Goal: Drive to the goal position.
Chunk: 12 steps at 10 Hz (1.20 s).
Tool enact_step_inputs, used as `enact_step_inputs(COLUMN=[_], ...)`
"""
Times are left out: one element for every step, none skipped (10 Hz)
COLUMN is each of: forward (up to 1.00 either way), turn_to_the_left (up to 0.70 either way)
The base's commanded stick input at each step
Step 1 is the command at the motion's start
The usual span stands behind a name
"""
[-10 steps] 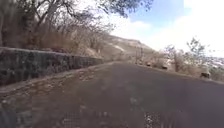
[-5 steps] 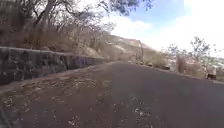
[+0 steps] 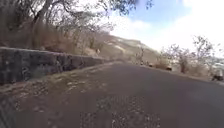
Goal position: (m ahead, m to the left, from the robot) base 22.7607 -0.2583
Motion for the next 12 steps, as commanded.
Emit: enact_step_inputs(forward=[0.7,0.7,0.7,0.7,0.7,0.7,0.7,0.7,0.7,0.7,0.7,0.7], turn_to_the_left=[-0.29,-0.26,-0.11,0.0,0.0,0.0,0.0,0.0,0.0,0.0,0.0,0.0])
